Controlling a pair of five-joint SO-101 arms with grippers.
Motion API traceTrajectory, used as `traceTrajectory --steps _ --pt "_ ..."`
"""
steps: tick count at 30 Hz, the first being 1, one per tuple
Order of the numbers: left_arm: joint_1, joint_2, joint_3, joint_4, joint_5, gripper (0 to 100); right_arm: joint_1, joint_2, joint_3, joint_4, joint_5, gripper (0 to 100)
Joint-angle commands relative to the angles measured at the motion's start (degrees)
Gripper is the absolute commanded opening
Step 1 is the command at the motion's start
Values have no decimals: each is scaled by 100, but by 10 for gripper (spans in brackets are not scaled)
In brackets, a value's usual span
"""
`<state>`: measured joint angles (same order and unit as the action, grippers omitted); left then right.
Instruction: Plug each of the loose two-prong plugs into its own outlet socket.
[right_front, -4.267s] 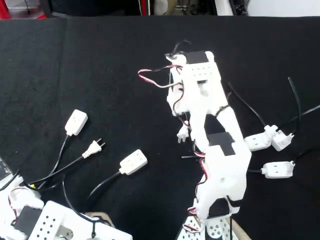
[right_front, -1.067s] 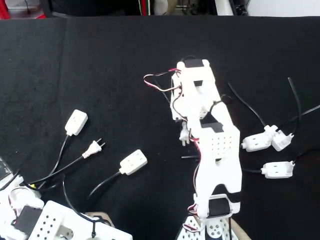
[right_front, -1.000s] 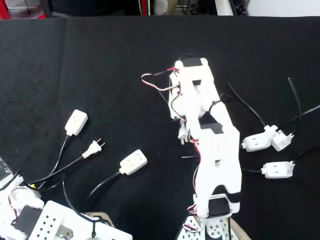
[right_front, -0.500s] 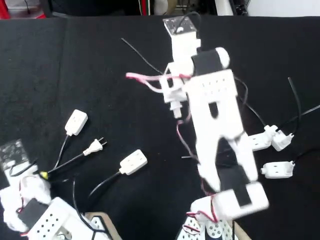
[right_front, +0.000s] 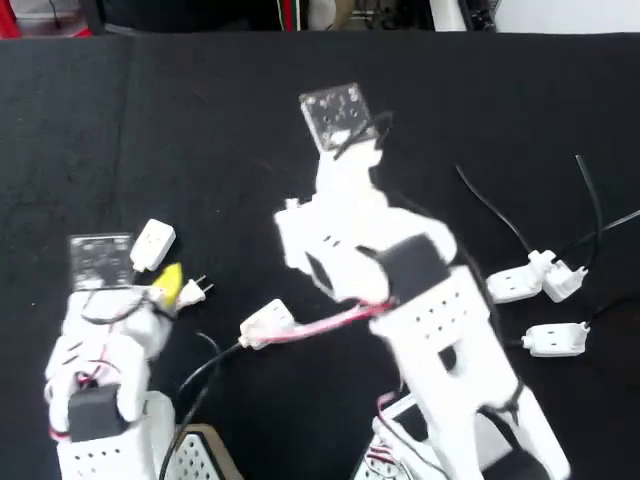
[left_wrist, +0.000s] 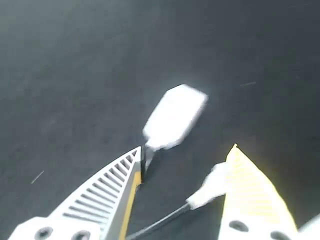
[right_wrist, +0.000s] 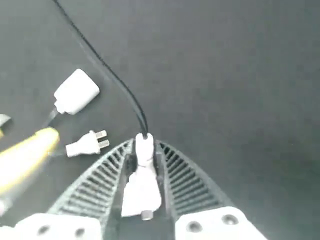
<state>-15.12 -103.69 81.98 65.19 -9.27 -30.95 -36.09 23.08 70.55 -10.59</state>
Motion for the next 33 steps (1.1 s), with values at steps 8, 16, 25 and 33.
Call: traceTrajectory --steps 8,16,25,33 --pt "1886 -44 -145 -1284 1626 271 -343 -505 919 -1530 -1310 11" --pt "2818 -44 -171 -1292 1653 272 -466 -514 1455 -2418 -1802 11" --pt "3002 -44 -4 -1292 1644 272 -466 -602 1648 -2629 -1811 11" --pt "2967 -44 -119 -1143 1644 272 -527 -708 1692 -2505 -1793 11"
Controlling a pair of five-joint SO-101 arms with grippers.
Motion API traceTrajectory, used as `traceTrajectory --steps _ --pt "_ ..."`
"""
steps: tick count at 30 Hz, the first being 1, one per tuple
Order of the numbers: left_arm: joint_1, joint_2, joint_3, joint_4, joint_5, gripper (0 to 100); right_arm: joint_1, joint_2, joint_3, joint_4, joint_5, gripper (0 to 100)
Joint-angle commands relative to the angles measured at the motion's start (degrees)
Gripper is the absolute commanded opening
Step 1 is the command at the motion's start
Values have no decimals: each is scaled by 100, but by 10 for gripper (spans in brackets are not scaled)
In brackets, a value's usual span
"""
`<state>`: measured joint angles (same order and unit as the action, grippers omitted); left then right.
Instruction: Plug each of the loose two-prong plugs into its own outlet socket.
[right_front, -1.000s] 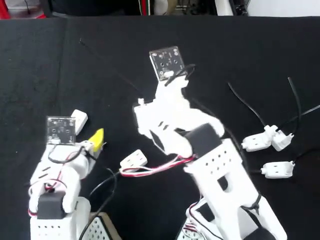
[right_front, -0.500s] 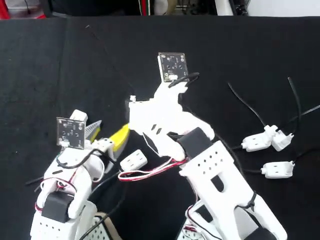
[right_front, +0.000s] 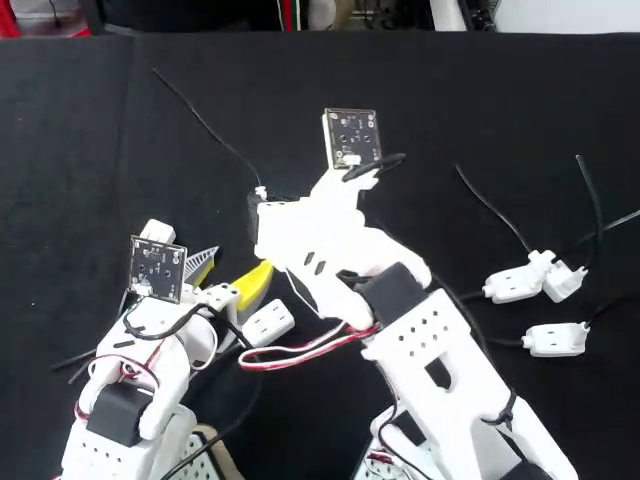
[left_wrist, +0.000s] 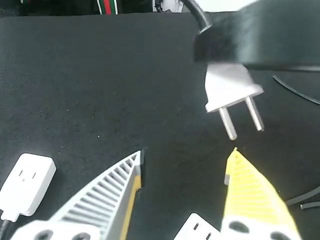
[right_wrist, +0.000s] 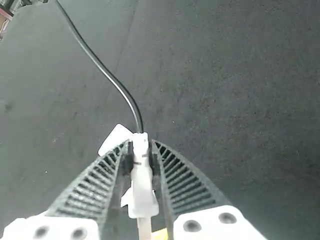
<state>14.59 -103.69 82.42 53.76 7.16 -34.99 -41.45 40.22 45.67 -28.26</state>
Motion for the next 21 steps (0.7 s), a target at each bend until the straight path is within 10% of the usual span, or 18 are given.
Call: traceTrajectory --steps 1,21 --pt "-101 -44 -163 -18 44 272 -167 -171 -22 88 -18 11" --pt "-1059 -44 -136 -35 88 272 -299 -189 -145 1152 501 12"
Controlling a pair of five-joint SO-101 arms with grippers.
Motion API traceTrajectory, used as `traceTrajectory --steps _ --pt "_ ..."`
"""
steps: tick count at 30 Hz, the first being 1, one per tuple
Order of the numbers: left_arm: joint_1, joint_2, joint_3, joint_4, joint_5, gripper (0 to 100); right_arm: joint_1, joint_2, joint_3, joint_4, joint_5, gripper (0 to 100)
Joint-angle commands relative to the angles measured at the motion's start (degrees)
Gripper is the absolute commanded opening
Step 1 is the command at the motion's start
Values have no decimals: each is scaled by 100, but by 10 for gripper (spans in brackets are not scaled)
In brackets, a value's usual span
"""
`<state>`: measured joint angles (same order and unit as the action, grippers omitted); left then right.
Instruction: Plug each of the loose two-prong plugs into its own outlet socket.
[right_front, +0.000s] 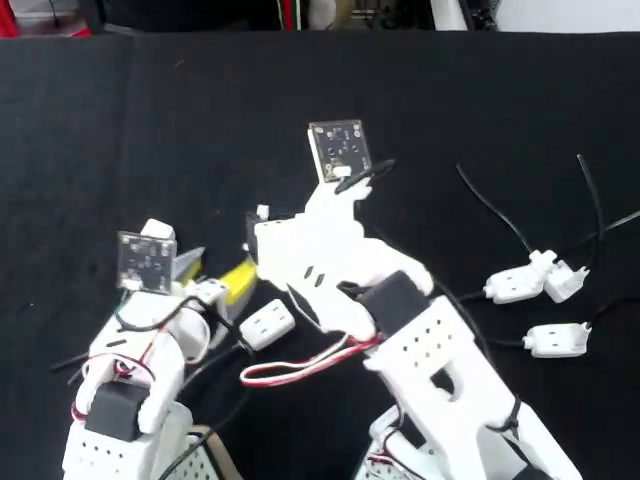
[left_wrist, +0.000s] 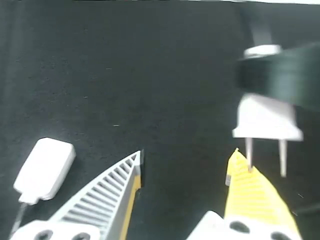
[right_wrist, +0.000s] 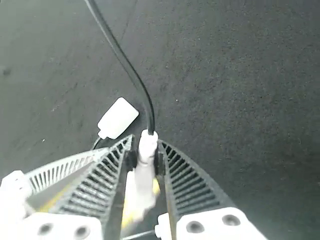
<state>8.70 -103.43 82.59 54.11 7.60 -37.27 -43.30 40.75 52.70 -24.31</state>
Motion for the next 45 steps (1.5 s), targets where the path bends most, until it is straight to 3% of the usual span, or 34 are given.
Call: traceTrajectory --steps 1,12,15,22,26,29,34,37,41,45 --pt "-514 -70 -145 -70 44 272 -79 -4 -277 536 114 12" --pt "-576 -70 -136 -70 26 272 -369 13 -444 914 791 12" --pt "-585 -70 -127 35 -404 272 70 31 -444 914 897 12" --pt "-1191 -70 -180 756 -1618 269 1530 57 -409 1310 2057 12" --pt "-1754 -70 -145 949 -1732 269 2365 295 -444 1319 2505 15" --pt "-2316 -70 -215 1178 -1741 270 2479 558 -444 1688 2585 44" --pt "-3257 -70 -198 1741 -2321 267 2092 1103 -857 2664 1873 149" --pt "-3793 -70 101 1996 -2857 267 1635 1622 -1138 2927 1143 146" --pt "-4347 -70 831 1749 -3393 267 949 2809 -1402 2954 62 145" --pt "-4637 -70 1086 1442 -3455 267 598 4444 -1886 2980 -545 142"
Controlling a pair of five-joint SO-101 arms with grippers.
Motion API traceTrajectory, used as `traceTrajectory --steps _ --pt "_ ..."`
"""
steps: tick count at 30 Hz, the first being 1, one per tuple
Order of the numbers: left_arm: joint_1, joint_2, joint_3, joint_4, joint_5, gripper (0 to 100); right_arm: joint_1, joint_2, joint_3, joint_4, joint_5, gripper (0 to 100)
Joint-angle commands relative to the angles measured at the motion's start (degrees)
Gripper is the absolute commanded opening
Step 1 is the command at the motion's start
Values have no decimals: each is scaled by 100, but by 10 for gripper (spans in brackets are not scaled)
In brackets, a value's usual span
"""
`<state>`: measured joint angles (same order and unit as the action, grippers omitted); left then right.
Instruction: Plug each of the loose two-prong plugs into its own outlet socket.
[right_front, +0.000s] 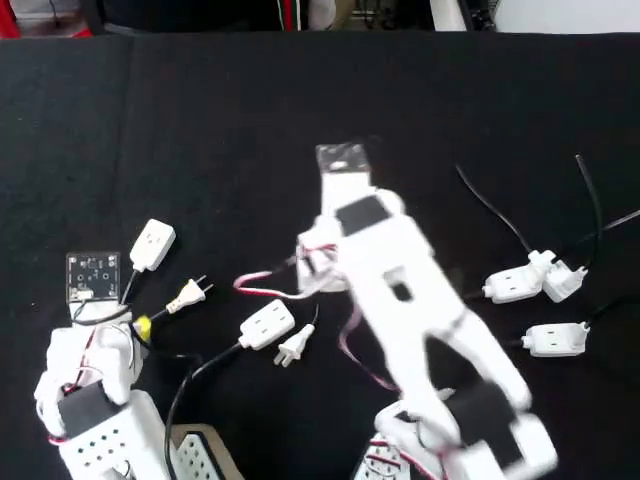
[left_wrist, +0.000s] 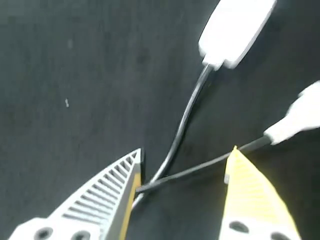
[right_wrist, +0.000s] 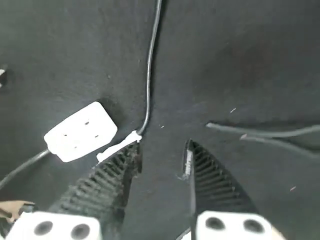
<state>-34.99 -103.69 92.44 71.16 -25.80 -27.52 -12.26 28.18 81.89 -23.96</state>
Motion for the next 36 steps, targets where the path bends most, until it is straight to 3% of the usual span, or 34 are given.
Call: traceTrajectory --steps 1,8,26,32,36 --pt "-259 -44 110 -273 -114 267 -422 1710 -778 62 -686 141" --pt "-259 -44 127 -273 -114 267 -484 3055 -1947 571 -800 141" --pt "-251 -44 189 -273 -123 267 -677 4382 -2141 264 -967 24" --pt "-251 -44 189 -264 -123 267 -360 4400 -3152 1873 105 11" --pt "-251 -44 189 -264 -123 267 325 4418 -3723 1846 352 11"
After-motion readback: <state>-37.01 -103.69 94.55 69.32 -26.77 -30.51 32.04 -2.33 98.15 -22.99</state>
